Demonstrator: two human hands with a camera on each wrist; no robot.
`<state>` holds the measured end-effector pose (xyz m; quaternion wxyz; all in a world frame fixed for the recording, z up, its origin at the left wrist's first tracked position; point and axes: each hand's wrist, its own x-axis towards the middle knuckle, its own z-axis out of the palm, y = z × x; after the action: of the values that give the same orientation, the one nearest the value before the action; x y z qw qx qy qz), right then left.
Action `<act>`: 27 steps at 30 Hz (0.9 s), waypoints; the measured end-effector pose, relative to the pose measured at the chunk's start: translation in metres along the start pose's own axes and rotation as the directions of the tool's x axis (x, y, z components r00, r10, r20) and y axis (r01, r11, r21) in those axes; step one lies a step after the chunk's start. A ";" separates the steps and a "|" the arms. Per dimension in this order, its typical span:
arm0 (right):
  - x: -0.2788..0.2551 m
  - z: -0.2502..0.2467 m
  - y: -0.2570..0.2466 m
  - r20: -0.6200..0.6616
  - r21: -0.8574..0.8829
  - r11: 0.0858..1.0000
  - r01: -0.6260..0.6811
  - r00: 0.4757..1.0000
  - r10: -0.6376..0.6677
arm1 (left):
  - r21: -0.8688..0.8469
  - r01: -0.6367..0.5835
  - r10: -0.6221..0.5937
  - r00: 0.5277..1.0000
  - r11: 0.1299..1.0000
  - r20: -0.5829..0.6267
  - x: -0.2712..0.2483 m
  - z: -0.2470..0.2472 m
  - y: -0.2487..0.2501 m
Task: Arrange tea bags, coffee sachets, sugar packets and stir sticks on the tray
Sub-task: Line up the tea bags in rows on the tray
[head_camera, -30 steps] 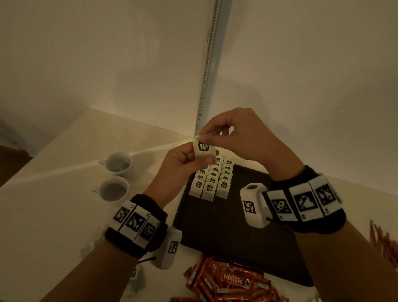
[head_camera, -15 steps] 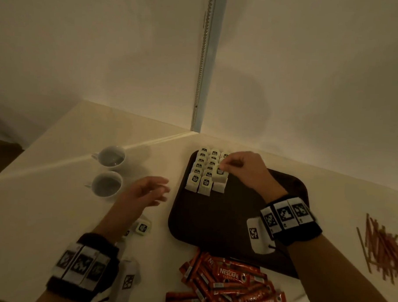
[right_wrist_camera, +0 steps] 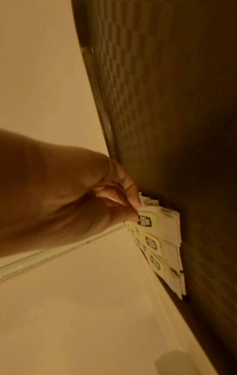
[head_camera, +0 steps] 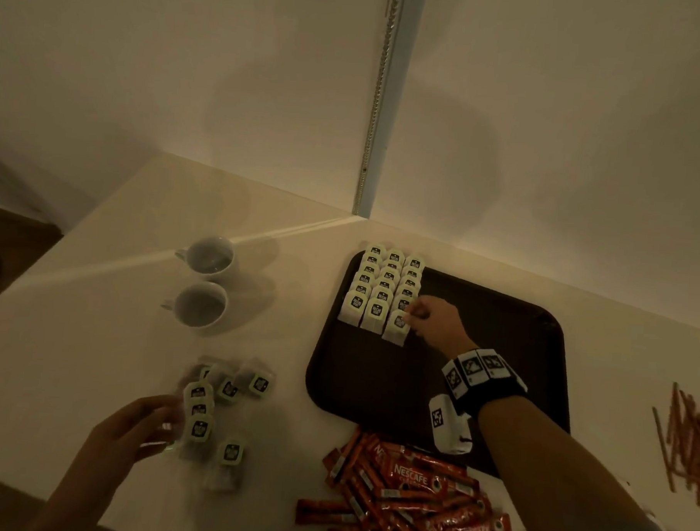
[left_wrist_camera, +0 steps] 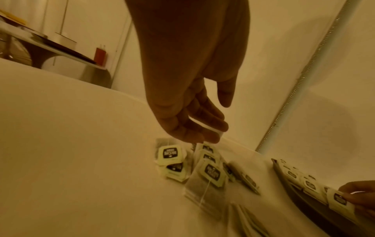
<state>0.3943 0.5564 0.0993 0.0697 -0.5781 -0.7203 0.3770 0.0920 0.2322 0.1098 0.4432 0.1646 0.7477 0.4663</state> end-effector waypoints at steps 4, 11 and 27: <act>0.005 0.004 -0.002 -0.060 0.007 1.000 -0.016 0.998 0.016 | 0.014 0.063 -0.062 0.998 0.998 -0.007 -0.005 -0.005 -0.009; -0.011 0.020 -0.042 -0.204 -0.021 0.983 0.184 0.961 -0.185 | 0.043 0.084 -0.083 0.996 0.996 -0.012 -0.017 -0.005 -0.008; -0.085 0.209 -0.140 0.329 -0.294 0.872 0.392 0.898 -0.293 | 0.023 0.094 -0.094 0.995 0.995 0.020 -0.058 -0.021 -0.039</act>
<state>0.2003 0.3776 0.0682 -0.0689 -0.3851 -0.8702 0.2993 0.1133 0.1622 0.1105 0.4705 0.1388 0.7550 0.4351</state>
